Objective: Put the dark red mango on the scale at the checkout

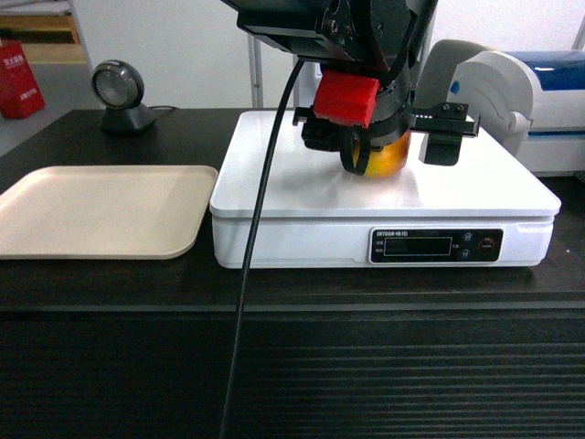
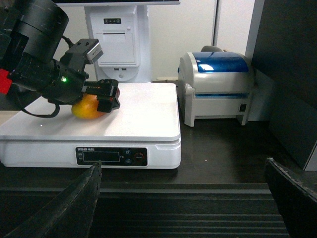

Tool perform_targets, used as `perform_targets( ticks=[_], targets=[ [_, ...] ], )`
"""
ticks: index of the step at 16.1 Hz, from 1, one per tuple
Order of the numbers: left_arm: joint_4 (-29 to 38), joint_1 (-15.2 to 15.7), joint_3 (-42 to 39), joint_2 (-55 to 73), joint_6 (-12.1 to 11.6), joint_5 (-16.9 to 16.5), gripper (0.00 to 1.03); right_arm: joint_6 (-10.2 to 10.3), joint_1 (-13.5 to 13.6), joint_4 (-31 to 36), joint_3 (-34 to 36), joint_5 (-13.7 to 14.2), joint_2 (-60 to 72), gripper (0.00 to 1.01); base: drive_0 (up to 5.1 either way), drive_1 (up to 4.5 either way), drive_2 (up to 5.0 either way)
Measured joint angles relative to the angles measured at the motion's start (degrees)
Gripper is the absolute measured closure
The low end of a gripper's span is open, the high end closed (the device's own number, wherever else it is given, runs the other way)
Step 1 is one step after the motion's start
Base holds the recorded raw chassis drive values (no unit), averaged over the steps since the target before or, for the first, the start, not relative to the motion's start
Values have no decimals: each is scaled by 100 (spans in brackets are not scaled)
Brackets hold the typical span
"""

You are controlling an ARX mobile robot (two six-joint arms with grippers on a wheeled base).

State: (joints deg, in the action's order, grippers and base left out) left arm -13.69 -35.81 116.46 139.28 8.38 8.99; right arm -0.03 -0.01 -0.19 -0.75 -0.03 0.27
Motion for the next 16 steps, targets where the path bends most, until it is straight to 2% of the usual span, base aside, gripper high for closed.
perform_targets(
  ticks=[1,5,6,8,10,14,16],
  targets=[
    [52,0,0,0,-66,-2,3,0,0,-2,0,2,0,3,0,0,0],
    [319,-13,-120,-116,-245,4,5,0,0,-2,0,2,0,3,0,0,0],
    [520,-37,-249,-216,-299,33,5,0,0,-2,0,2,0,3,0,0,0],
    [1029,-68,-603,-577,-590,160,5,0,0,-2,0,2,0,3,0,0,0],
    [1646,-68,-1019,-1130,-763,155,5,0,0,0,0,2,0,3,0,0,0],
    [2736,177,-2413,-2603,-1049,70,5,0,0,-2,0,0,0,3,0,0,0],
    [3298,457,-3565,-3576,-1187,44,5,0,0,-2,0,0,0,3,0,0,0]
  ],
)
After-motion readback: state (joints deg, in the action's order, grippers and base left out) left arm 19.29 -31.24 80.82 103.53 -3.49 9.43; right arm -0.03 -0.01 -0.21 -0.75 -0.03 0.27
